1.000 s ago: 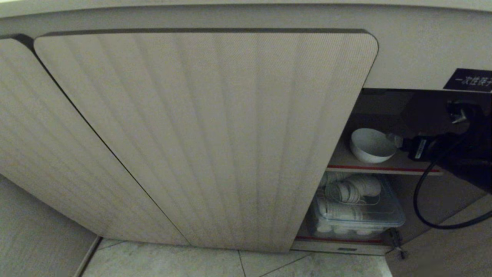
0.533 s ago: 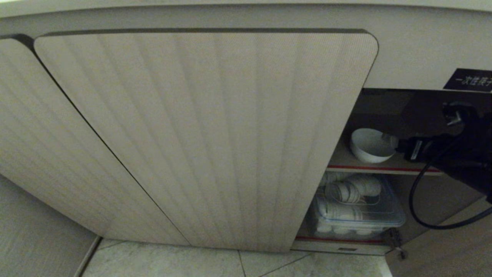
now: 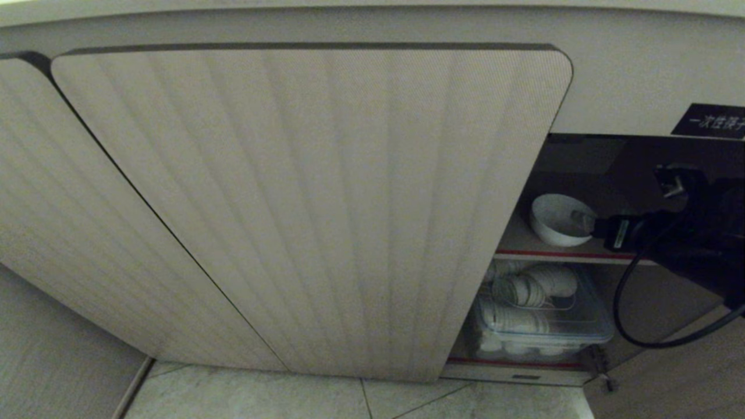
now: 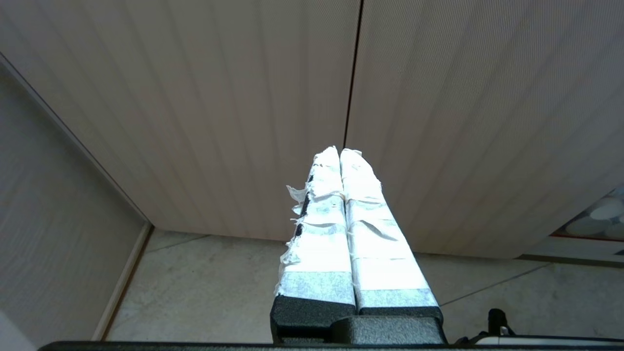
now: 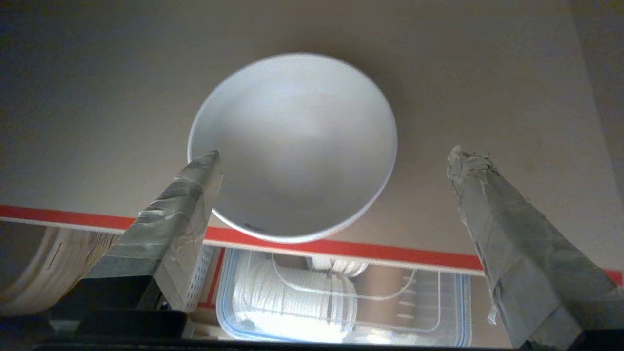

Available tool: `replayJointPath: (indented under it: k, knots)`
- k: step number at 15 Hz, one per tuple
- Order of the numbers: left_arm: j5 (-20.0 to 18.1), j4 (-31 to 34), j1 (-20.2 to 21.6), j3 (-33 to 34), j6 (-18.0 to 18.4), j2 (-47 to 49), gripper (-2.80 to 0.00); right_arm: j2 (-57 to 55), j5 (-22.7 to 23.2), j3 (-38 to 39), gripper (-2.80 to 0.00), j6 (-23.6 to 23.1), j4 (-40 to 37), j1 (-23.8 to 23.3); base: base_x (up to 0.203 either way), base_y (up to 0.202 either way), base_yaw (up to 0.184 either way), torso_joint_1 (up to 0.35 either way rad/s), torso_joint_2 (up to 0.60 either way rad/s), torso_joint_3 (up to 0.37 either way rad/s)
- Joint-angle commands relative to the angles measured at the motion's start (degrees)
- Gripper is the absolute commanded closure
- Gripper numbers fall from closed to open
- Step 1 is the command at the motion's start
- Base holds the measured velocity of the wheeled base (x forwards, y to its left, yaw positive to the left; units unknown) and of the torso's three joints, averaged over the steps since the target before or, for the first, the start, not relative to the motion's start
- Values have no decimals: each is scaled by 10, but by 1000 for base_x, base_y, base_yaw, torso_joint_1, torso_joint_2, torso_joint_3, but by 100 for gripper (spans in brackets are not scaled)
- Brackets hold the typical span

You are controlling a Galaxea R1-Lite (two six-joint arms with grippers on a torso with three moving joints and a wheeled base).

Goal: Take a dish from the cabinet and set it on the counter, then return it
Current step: Take the bowl from the cabinet

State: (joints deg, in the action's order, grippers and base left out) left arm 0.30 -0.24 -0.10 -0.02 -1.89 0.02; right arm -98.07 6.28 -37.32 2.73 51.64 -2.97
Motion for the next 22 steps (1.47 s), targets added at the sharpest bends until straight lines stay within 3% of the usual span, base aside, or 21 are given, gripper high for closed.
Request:
replayJointPath:
  k: [1, 22]
  knots:
    - [0, 0, 0, -1, 0, 0, 0, -4, 0, -1, -280, 2, 0, 0, 0, 0, 0, 0, 0, 0]
    - [0, 0, 0, 0, 0, 0, 0, -18, 0, -33, -280, 13, -70, -2, 0, 0, 0, 0, 0, 0]
